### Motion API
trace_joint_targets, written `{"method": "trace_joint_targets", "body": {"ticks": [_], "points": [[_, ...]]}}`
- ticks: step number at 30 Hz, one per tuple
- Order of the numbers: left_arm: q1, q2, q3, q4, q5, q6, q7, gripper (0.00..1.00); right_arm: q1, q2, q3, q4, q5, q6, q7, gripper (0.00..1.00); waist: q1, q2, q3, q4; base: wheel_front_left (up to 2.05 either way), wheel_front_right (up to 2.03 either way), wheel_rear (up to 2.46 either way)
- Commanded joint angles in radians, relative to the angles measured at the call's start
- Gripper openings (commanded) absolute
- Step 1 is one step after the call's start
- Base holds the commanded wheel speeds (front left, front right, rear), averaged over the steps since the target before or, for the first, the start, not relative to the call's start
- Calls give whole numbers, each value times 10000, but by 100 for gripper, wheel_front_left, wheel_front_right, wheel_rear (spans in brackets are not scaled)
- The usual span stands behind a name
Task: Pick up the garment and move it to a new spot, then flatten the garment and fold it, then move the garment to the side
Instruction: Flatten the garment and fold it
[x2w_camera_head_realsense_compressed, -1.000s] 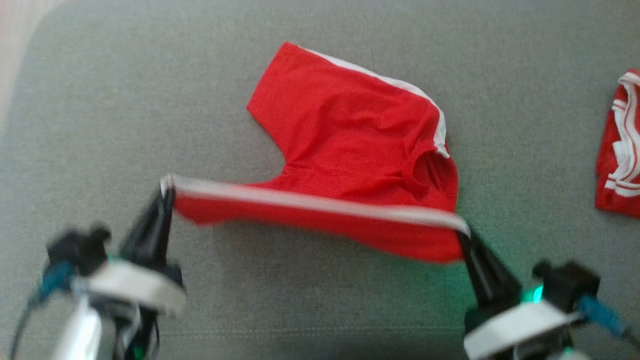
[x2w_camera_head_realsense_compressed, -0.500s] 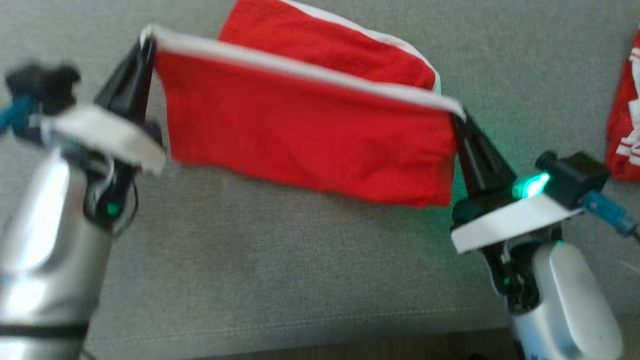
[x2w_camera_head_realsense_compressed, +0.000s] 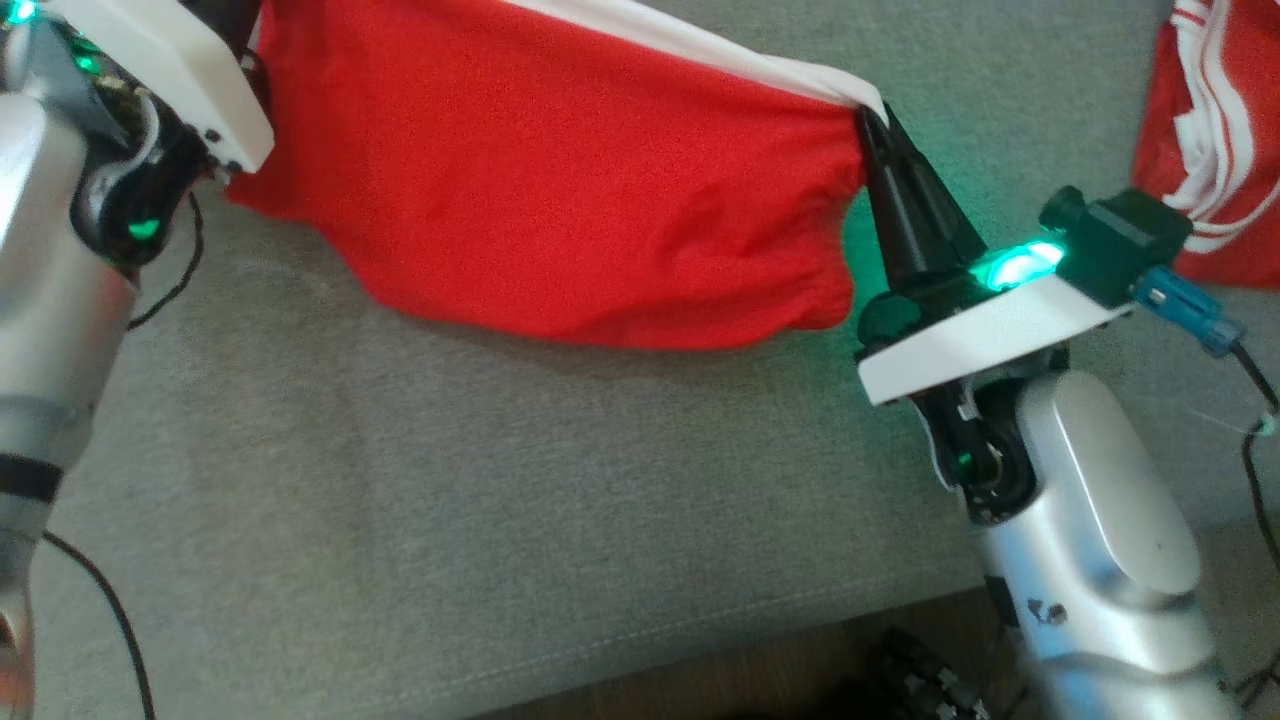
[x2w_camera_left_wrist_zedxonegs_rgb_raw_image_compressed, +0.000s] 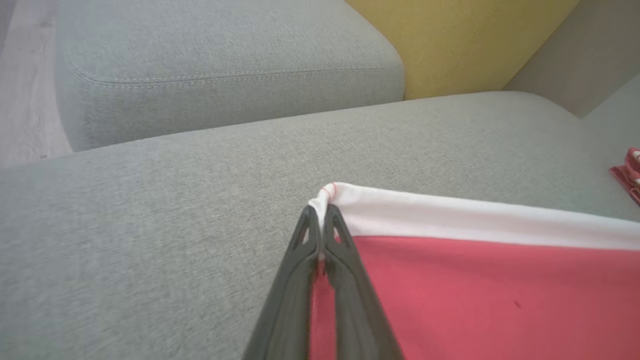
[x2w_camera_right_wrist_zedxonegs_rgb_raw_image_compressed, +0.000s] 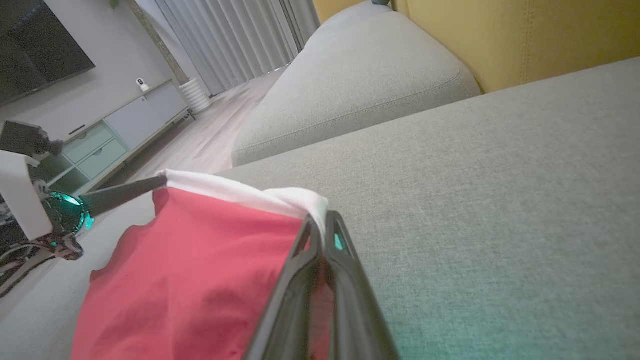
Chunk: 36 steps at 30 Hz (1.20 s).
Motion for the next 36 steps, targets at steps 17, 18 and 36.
{"method": "trace_joint_targets", "body": {"ticks": [17, 18, 36], "points": [[-865, 230, -730, 1824, -1214, 401, -2848, 100, -56, -15, -230, -243, -1781, -9, -2171, 100, -2, 0, -179, 191, 0, 0, 0], [-790, 155, -605, 1795, -1083, 596, -3010, 100, 47, -15, -434, -374, -2084, -9, -2202, 100, -2, 0, -255, 280, 0, 0, 0], [5483, -783, 3921, -4269, 3295, 3250, -3139, 100, 1785, -14, -2042, -1482, -3435, -9, -1547, 100, -2, 0, -1588, 1237, 0, 0, 0]]}}
